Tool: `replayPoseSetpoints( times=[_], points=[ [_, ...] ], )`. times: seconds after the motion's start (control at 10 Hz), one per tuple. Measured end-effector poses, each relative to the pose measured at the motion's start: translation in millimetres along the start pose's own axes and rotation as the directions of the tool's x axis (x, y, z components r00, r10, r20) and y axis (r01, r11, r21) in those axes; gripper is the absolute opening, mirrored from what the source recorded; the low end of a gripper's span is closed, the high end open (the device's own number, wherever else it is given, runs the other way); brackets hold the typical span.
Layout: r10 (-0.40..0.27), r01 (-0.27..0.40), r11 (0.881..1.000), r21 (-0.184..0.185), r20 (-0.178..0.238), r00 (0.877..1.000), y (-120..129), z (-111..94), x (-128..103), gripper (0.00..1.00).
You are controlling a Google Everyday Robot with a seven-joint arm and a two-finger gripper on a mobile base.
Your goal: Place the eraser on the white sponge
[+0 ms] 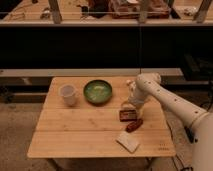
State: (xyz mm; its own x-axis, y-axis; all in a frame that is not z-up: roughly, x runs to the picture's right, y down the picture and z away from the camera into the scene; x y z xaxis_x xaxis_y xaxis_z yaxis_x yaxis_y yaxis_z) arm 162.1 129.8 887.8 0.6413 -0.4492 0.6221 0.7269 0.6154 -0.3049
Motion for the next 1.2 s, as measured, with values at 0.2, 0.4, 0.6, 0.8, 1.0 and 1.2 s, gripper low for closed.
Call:
replayPoseSetpoints(
  times=[0.2, 0.4, 0.6, 0.8, 1.0, 1.2],
  points=[
    [0.013, -0.013, 1.000, -0.009, 0.007, 1.000, 3, 3, 0, 0.68],
    [0.012, -0.012, 1.000, -0.009, 0.007, 1.000, 3, 3, 0, 0.68],
    [0.021, -0.021, 1.000, -0.015, 0.016, 1.000, 4, 7, 0, 0.68],
    [0.020, -0.020, 1.000, -0.017, 0.013, 1.000, 4, 7, 1, 0.57],
    [0.023, -0.023, 1.000, -0.019, 0.013, 1.000, 1, 11, 3, 0.35],
    [0.059, -0.058, 0.998, -0.031, 0.022, 0.998, 7, 26, 8, 0.14]
  ],
)
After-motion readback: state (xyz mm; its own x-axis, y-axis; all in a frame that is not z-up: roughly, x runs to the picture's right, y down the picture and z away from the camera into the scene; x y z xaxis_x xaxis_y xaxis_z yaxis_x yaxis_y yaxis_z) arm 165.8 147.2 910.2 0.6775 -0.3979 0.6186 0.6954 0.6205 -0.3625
